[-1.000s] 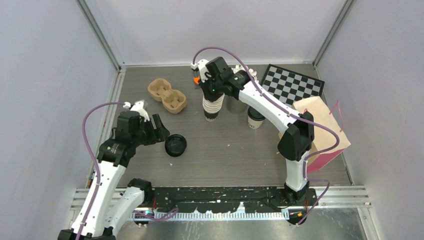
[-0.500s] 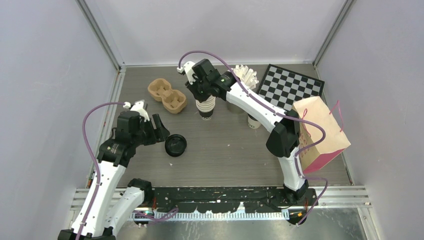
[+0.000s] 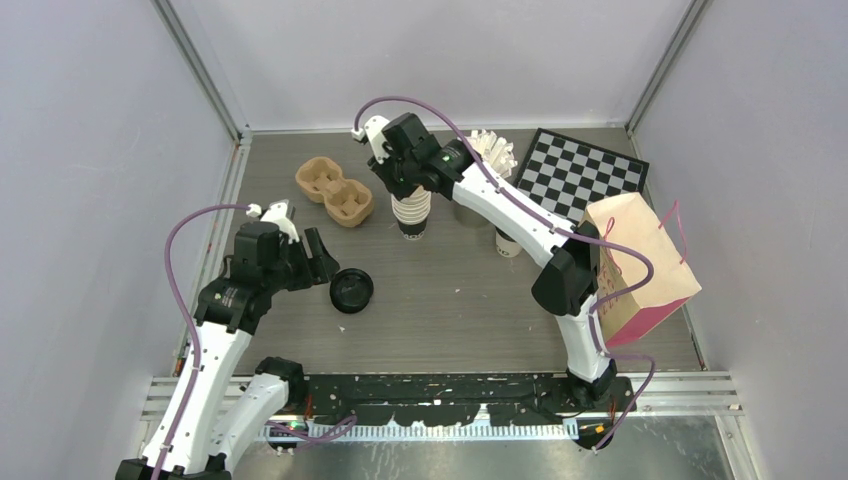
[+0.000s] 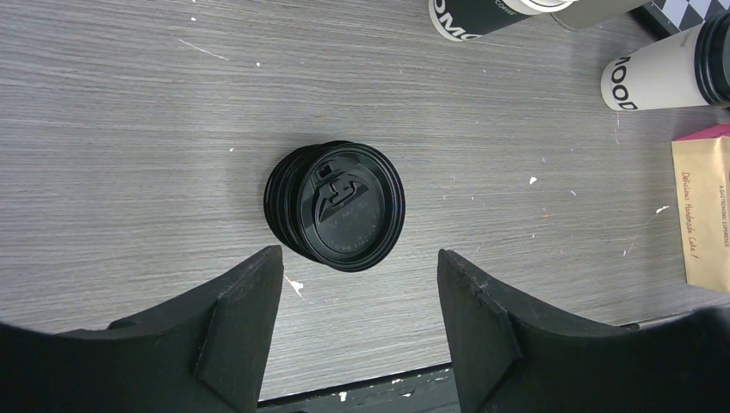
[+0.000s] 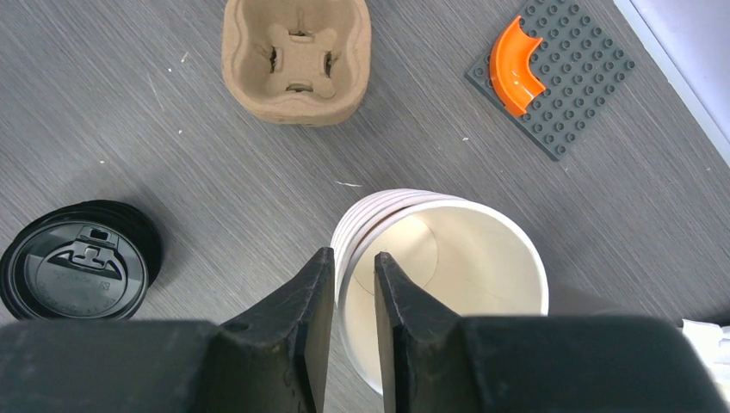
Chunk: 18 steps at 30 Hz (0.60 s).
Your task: Pack the takeout coffee
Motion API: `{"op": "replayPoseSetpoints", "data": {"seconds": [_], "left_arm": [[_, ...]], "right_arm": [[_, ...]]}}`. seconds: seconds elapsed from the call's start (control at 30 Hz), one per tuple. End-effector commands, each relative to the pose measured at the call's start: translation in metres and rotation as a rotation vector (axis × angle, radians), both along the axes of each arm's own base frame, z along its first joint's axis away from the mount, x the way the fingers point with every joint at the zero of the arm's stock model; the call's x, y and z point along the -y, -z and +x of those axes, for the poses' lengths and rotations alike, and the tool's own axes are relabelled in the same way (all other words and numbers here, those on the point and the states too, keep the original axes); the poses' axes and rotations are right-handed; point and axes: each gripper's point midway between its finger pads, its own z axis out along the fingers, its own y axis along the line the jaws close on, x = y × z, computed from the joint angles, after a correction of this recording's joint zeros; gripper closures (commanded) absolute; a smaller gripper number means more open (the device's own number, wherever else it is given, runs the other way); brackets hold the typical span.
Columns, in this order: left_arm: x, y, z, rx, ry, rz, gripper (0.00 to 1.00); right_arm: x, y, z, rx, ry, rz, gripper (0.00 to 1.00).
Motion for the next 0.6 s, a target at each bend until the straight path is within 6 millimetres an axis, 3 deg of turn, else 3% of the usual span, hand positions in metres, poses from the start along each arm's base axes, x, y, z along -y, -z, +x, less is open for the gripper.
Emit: {"op": "replayPoseSetpoints", "data": {"seconds": [0.0, 0.57], "left_arm": [[-0.001, -0.005, 0.002, 0.036, 0.01, 0.007, 0.33], [-0.002, -0.006, 0.003, 0.04, 0.006, 0.01, 0.33]], "right_arm": [[0.001, -0.032, 0.003, 0.065, 0.016, 0.039, 0.7], [-0.002, -0.021, 0.005, 0.044, 0.031, 0.03, 0.75]]}}
